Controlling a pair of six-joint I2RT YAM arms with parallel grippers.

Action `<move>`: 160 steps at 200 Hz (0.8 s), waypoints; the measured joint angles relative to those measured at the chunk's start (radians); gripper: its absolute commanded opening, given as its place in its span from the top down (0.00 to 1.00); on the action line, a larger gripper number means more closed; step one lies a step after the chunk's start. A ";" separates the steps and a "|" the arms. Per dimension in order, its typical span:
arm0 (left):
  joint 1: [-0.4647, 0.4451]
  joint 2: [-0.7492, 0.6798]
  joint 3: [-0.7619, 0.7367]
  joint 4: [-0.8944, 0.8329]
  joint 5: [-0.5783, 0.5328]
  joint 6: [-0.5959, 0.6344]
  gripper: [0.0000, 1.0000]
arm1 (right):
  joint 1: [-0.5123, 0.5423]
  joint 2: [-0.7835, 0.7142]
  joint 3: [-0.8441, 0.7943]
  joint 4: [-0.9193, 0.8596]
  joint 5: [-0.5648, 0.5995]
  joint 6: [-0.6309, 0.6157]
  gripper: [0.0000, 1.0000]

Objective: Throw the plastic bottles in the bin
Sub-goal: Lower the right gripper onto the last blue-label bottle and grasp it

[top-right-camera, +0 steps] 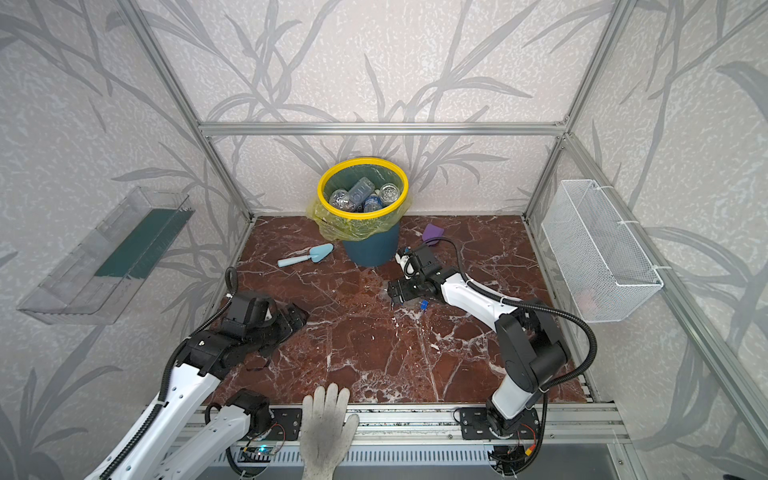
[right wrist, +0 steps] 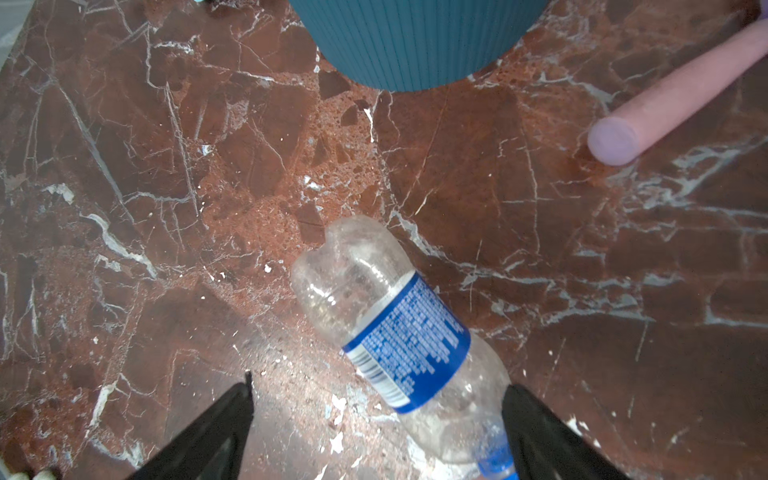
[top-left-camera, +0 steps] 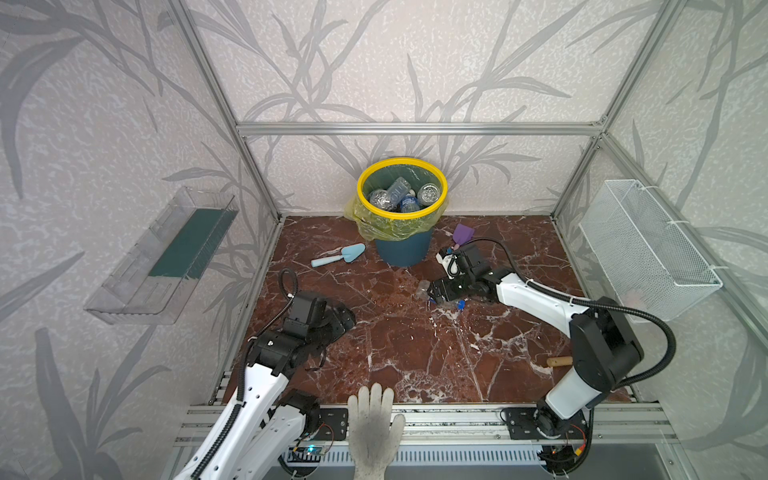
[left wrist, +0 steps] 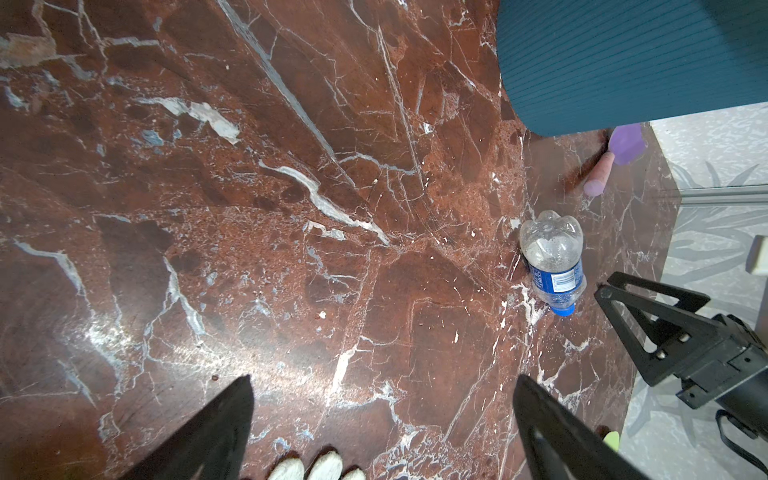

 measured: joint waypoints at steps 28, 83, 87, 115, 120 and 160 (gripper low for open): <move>0.000 0.000 0.000 0.000 0.000 0.000 0.03 | 0.000 0.068 0.046 -0.002 -0.006 -0.024 0.05; 0.000 0.001 -0.005 0.002 0.001 0.000 0.03 | 0.005 0.143 0.056 -0.027 -0.008 -0.050 0.07; 0.000 0.001 -0.006 0.001 0.001 0.000 0.03 | 0.007 0.144 0.056 -0.029 -0.007 -0.050 0.08; 0.000 0.008 -0.008 0.002 0.003 0.000 0.03 | 0.026 0.145 0.056 -0.048 -0.005 -0.058 0.17; 0.000 0.008 -0.008 0.002 0.003 0.000 0.03 | 0.032 0.145 0.055 -0.050 -0.004 -0.058 0.19; 0.000 0.009 -0.011 0.003 0.003 0.000 0.03 | 0.064 0.143 0.029 -0.060 0.006 -0.050 0.40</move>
